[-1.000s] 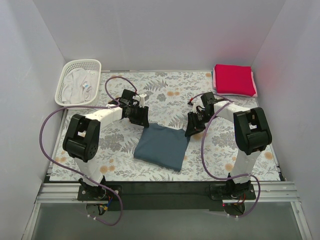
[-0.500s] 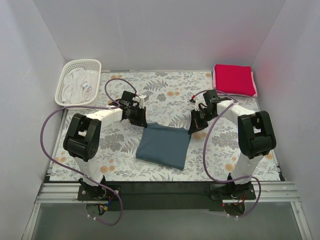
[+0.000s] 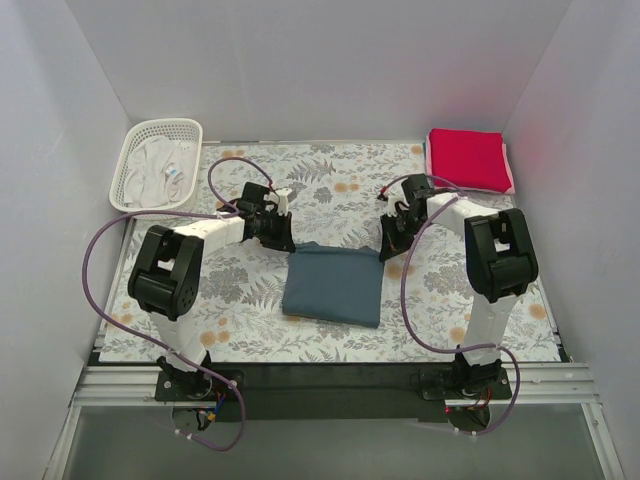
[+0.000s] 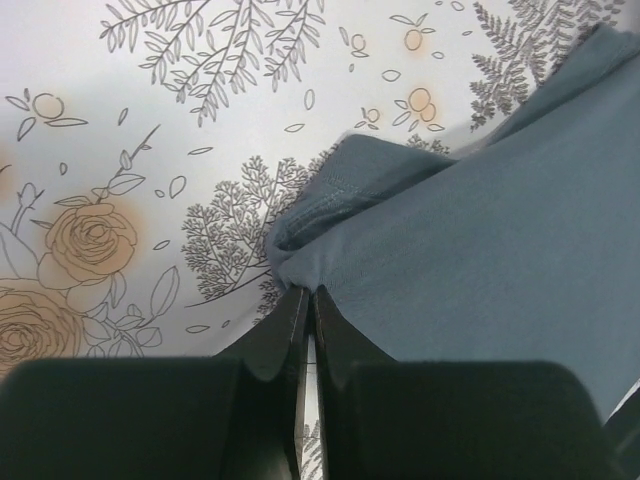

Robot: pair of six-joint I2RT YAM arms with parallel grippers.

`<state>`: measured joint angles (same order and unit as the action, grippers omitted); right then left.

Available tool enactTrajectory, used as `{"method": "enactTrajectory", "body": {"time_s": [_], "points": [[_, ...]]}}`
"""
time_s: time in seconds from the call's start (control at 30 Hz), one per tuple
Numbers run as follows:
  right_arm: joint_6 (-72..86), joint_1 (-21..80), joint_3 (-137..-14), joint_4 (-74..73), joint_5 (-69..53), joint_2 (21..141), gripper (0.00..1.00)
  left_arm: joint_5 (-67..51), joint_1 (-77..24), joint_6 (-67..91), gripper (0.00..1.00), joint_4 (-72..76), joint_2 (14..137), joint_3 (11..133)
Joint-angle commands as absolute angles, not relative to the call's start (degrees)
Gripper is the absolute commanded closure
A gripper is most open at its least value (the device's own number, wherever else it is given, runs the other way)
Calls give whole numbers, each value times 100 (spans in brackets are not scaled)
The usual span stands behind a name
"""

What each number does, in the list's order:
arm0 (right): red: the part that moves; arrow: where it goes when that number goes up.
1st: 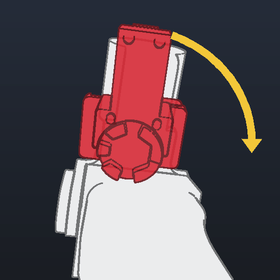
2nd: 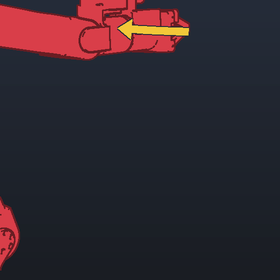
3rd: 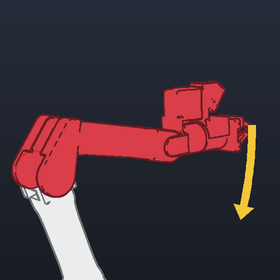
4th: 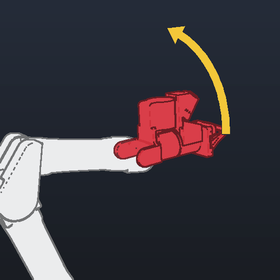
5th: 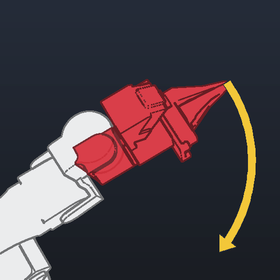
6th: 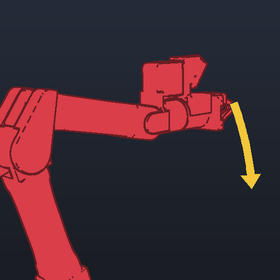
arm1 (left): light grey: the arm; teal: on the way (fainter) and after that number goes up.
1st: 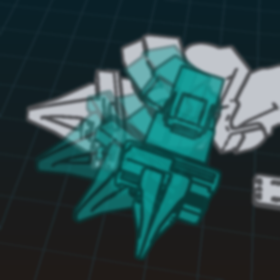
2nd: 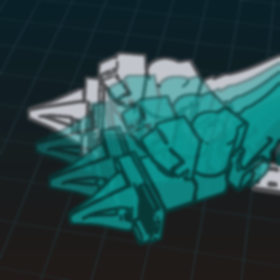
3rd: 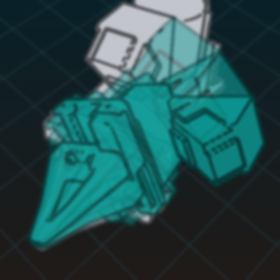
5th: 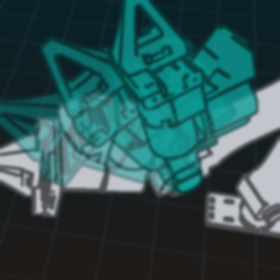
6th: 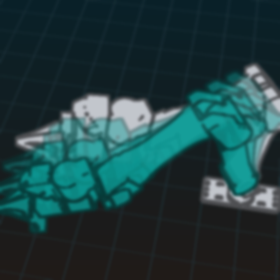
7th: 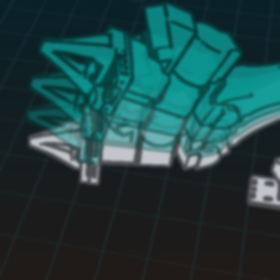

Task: Fold and stack the t-shirts
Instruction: Fold the tshirt

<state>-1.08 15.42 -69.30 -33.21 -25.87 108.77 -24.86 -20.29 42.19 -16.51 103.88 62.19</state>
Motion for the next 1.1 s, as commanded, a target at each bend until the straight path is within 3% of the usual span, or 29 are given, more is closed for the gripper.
{"method": "enactTrajectory", "body": {"time_s": [0.0, 0.23, 0.43, 0.47, 0.5, 0.6, 0.77, 0.87, 0.93, 1.0, 1.07], "points": [[-422, 1477, -7435, -2857, -1960, 11179, 99, -2233, -1863, 4069, 100, -1459, 10310, 6214], [-720, 1477, -8226, -2751, -2170, 11479, 99, -2513, -1828, 4025, 100, -1301, 10081, 6389], [-800, 1477, -8481, -2777, -2364, 11461, 99, -2514, -1793, 4175, 100, -1274, 10607, 6881], [-800, 1477, -8508, -2795, -2373, 11426, 91, -2514, -1776, 4201, 100, -1292, 10661, 6951], [-826, 1485, -8560, -2795, -2347, 11339, 68, -2601, -1732, 4253, 85, -1379, 10705, 7013], [-844, 1450, -8666, -2891, -2224, 11050, 46, -2786, -1600, 4447, 69, -1442, 10600, 7084], [-923, 1450, -8298, -3076, -2582, 10276, 32, -4233, -1415, 4824, 64, -1275, 9468, 6567], [-573, 1485, -7578, -3015, -4004, 9678, 27, -5421, -1494, 5506, 55, -977, 8922, 5943], [-318, 1590, -7156, -2892, -5021, 9475, 18, -5746, -1669, 5826, 49, -721, 8790, 5513], [-44, 1836, -6602, -2699, -5465, 9475, 9, -6011, -2003, 6081, 42, -555, 8806, 5318], [60, 2081, -6338, -2567, -5870, 9545, 8, -6134, -2196, 6292, 40, -318, 8885, 5028]]}}
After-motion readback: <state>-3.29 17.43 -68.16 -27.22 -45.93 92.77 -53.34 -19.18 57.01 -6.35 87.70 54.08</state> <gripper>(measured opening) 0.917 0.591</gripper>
